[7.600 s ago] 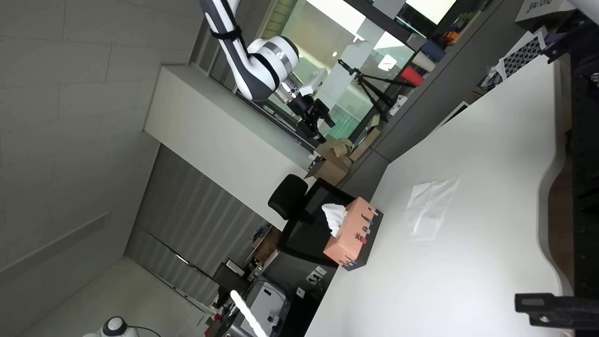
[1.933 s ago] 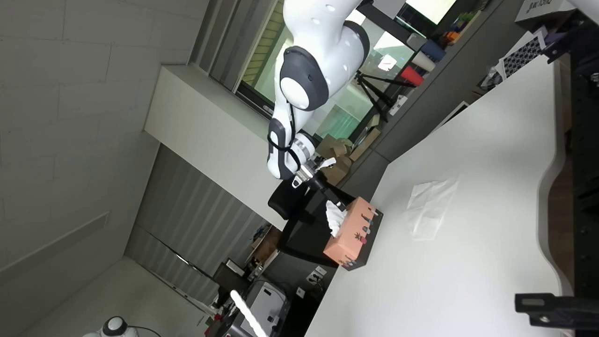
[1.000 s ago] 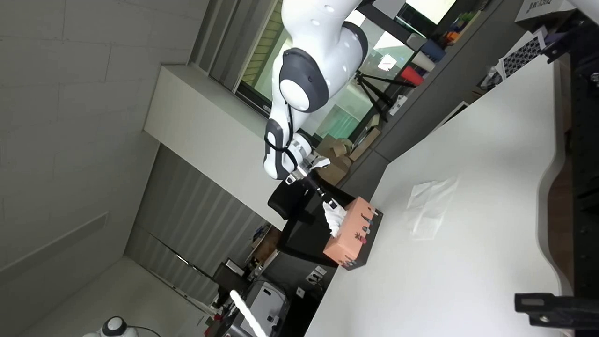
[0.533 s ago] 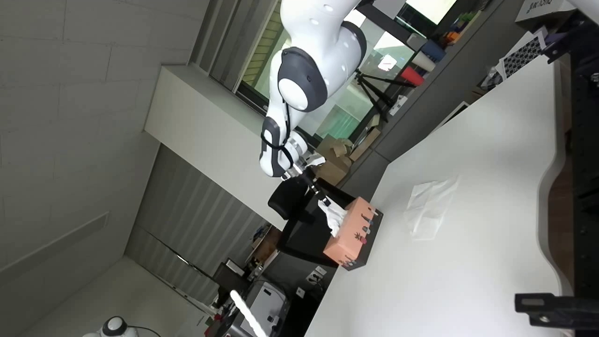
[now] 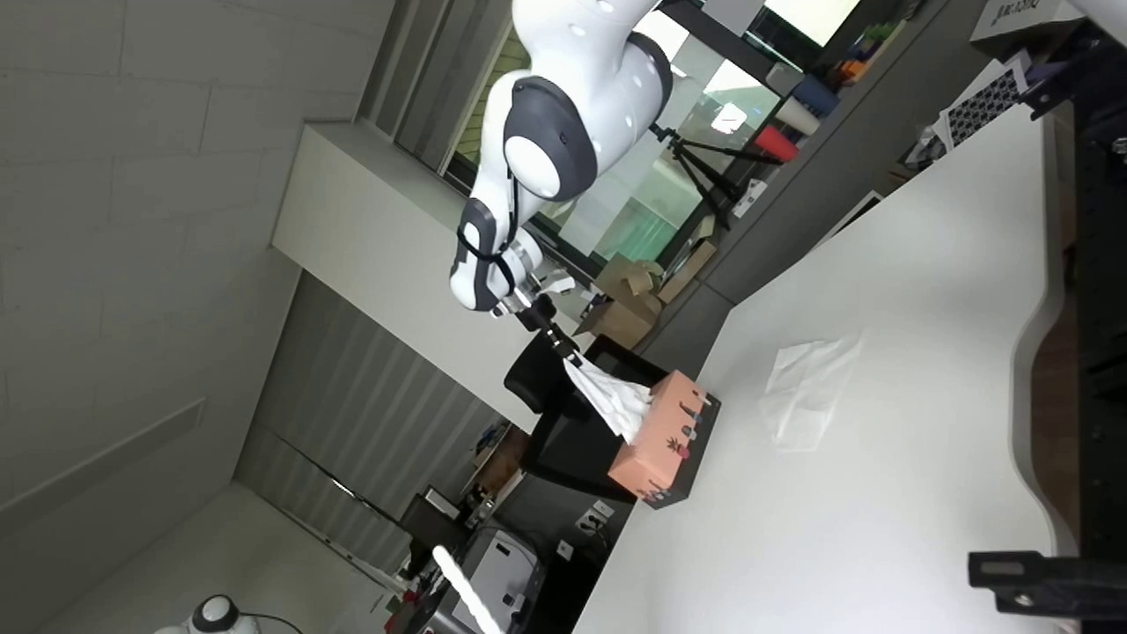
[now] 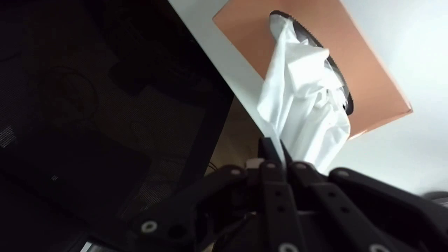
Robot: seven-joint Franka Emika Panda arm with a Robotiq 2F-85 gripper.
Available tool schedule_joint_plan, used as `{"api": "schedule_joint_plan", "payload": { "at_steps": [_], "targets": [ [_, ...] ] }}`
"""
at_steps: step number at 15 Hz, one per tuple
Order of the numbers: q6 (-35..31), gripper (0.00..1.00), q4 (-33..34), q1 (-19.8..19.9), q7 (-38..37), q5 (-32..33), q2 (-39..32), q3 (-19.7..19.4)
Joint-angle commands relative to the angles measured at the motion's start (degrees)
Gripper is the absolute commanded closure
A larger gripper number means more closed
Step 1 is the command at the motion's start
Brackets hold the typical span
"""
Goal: Remove a tissue from the box
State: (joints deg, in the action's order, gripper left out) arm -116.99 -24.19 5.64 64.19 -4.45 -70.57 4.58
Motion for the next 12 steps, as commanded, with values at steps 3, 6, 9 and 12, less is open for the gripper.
{"api": "schedule_joint_plan", "payload": {
  "at_steps": [3,6,9,12],
  "targets": [
    [3.7,1.00,-0.7,-0.3,-0.7,0.6,5.6,-0.6],
    [7.0,1.00,-0.7,-0.2,-0.4,1.7,8.2,-1.6],
    [10.4,1.00,-0.6,0.1,0.5,3.3,10.4,-3.1],
    [12.8,1.00,-0.3,1.1,1.5,5.2,11.8,-4.8]
  ]
}}
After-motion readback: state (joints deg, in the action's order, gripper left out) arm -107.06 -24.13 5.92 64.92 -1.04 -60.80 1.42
